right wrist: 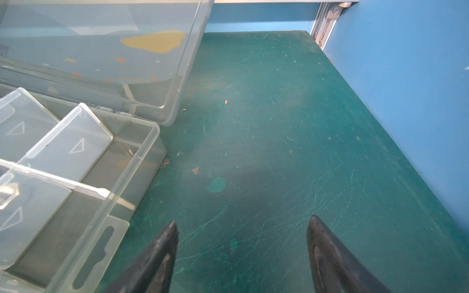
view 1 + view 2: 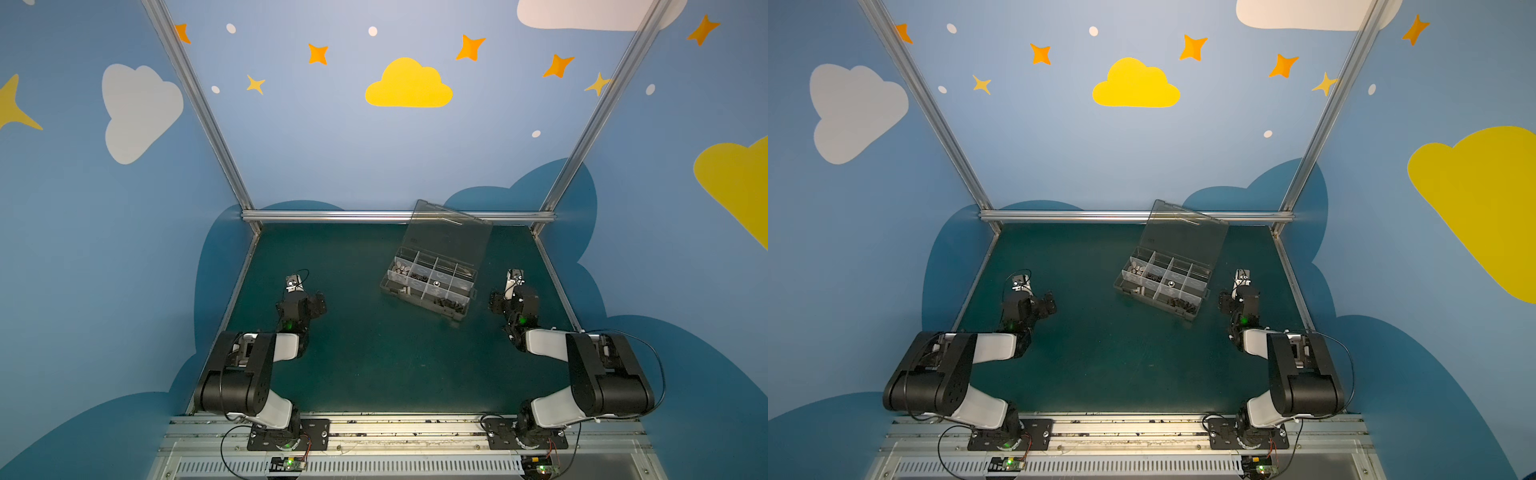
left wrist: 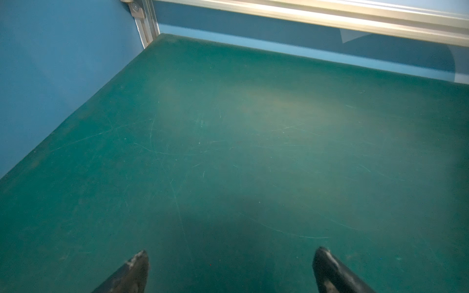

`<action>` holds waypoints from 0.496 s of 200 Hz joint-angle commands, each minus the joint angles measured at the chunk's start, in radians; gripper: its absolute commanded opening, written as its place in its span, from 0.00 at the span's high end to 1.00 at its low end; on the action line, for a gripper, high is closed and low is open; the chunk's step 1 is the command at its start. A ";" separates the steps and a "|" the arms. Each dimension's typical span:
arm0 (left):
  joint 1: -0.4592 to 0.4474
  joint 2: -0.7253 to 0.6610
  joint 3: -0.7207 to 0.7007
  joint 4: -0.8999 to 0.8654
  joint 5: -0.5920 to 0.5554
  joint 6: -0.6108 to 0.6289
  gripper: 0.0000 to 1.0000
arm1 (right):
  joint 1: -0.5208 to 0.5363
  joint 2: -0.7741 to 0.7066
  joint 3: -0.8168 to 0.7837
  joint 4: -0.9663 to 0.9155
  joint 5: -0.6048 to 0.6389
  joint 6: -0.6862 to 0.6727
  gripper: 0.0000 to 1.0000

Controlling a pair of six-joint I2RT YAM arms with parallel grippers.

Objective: Sort the screws and nuts into containers
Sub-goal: Reset both arms

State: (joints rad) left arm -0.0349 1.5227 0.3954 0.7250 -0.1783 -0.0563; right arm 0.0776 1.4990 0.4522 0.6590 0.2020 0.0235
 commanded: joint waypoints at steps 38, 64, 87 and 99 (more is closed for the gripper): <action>0.012 0.002 0.017 0.034 -0.027 -0.005 0.00 | 0.016 0.019 -0.076 0.201 0.024 -0.003 0.20; 0.015 0.000 0.020 0.028 -0.021 -0.010 0.00 | 0.024 0.017 -0.074 0.185 0.042 -0.001 0.19; 0.017 0.000 0.019 0.031 -0.021 -0.008 0.00 | 0.014 0.028 -0.072 0.205 0.035 0.007 0.18; 0.017 -0.002 0.018 0.031 -0.021 -0.009 0.00 | 0.012 0.023 -0.071 0.194 0.030 0.007 0.17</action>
State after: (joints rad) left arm -0.0223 1.5223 0.3992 0.7376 -0.1928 -0.0608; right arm 0.0937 1.5307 0.3695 0.8486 0.2253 0.0216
